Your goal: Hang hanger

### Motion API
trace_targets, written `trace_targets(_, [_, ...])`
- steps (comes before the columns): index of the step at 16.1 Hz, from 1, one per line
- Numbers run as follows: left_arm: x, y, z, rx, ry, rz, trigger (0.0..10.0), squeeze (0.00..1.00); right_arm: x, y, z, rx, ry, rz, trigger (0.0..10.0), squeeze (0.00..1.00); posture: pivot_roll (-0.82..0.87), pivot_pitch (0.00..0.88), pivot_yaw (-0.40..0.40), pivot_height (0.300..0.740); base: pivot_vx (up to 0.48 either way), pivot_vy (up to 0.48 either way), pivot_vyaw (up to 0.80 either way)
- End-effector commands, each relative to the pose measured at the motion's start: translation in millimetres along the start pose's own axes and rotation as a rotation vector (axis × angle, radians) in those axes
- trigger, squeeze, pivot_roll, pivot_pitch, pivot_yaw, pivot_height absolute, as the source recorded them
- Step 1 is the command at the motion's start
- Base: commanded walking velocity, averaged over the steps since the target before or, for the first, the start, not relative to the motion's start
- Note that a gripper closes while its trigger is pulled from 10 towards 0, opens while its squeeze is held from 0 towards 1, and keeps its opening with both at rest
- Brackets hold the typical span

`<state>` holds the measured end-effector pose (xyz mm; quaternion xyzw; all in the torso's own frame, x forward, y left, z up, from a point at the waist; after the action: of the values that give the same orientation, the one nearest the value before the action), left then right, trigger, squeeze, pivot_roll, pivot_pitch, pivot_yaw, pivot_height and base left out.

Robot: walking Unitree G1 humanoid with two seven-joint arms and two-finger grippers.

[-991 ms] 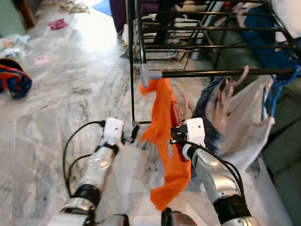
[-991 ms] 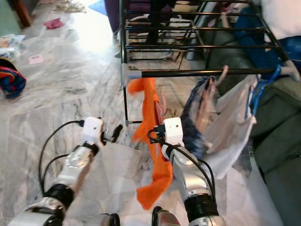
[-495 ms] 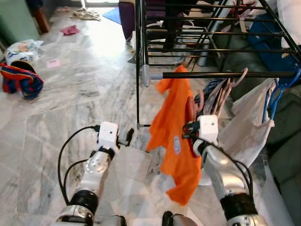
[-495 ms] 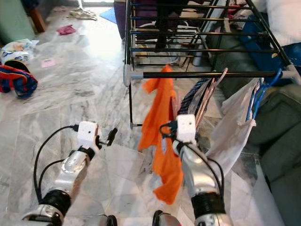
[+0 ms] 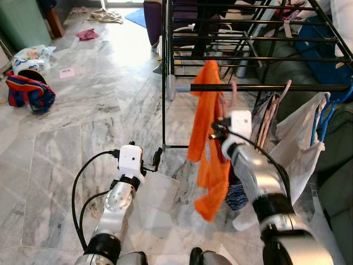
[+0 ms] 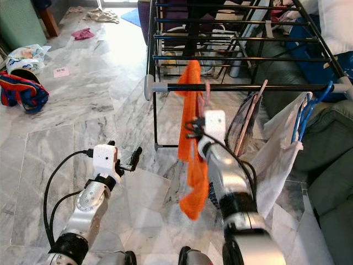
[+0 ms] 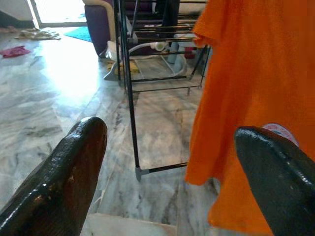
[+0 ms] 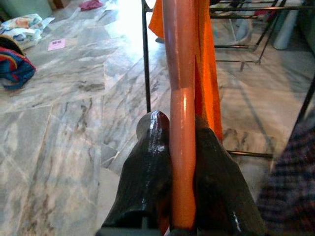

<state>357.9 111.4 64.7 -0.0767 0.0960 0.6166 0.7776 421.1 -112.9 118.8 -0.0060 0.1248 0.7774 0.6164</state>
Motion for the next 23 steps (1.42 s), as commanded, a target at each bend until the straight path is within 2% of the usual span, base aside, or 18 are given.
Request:
trace_targets(1, [-1.8,2.0,-1.9,0.008,0.002,-0.006,10.0,0.0,-4.1,-3.7,12.0,-0.029,-0.009,-0.003,10.0,0.0,0.01,0.139,-0.019,0.74,0.0,0.0,0.0])
trace_targets(5, [-6.5,0.0,-1.8,0.021,0.009,-0.02,10.0,0.0,-2.2,-15.8,21.7,0.005,-0.057,0.024,10.0,0.0,0.01,0.146,-0.019,0.74,0.0,0.0,0.0])
trace_targets(6, [-7.0,-0.7,-1.9,0.024,0.015,-0.02,10.0,0.0,0.8,-18.5,19.9,0.033,-0.094,0.046,10.0,0.0,0.01,0.146,-0.017,0.74,0.0,0.0,0.0])
trace_targets(9, [-9.4,-0.6,-2.9,0.031,0.022,-0.023,10.0,0.0,11.9,-22.8,21.6,0.061,-0.115,0.094,10.0,0.0,0.02,0.148,-0.014,0.74,0.0,0.0,0.0])
trace_targets(11, [-9.7,-0.8,-2.6,0.034,0.023,-0.025,10.0,0.0,29.8,-25.6,25.7,0.07,-0.118,0.145,10.0,0.0,0.02,0.149,-0.015,0.74,0.0,0.0,0.0])
trace_targets(12, [-9.6,-0.8,-2.5,0.034,0.023,-0.025,10.0,0.0,31.2,-25.8,25.6,0.072,-0.118,0.148,10.0,0.0,0.02,0.149,-0.015,0.74,0.0,0.0,0.0])
trace_targets(13, [-9.6,-0.6,-2.0,0.033,0.024,-0.025,10.0,0.0,42.3,-25.8,21.7,0.089,-0.114,0.178,10.0,0.0,0.03,0.151,-0.019,0.74,0.0,0.0,0.0])
trace_targets(15, [-8.4,0.5,-1.9,0.033,0.024,-0.019,10.0,0.0,49.4,-24.8,14.9,0.11,-0.111,0.194,10.0,0.0,0.04,0.155,-0.023,0.74,0.0,0.0,0.0])
trace_targets(18, [-11.4,3.6,2.6,0.01,0.031,-0.039,10.0,0.0,43.4,-22.7,2.5,0.143,-0.122,0.165,10.0,0.0,0.04,0.161,-0.022,0.74,0.0,0.0,0.0])
trace_targets(21, [-25.5,1.5,28.6,-0.07,0.065,-0.114,10.0,0.0,26.2,-21.8,-1.4,0.149,-0.14,0.115,10.0,0.0,0.03,0.16,-0.016,0.74,0.0,0.0,0.0])
trace_targets(23, [-34.5,3.3,39.1,-0.093,0.116,-0.174,10.0,0.0,23.2,-20.9,-4.6,0.155,-0.152,0.106,10.0,0.0,0.03,0.16,-0.015,0.74,0.0,0.0,0.0])
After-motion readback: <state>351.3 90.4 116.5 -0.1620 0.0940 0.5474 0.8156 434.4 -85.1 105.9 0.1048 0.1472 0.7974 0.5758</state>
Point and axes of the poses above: a point about 5 cm out from each wrist's last joint towards the gripper, its own y axis pointing back from the gripper into the wrist, its own z axis along the axis of the wrist's last joint, x = y × z, the point moved 5 cm from there along -y, pointing out of the wrist towards the gripper, and after that the axes turned 15 degrees about y, right-handed, at the moved point
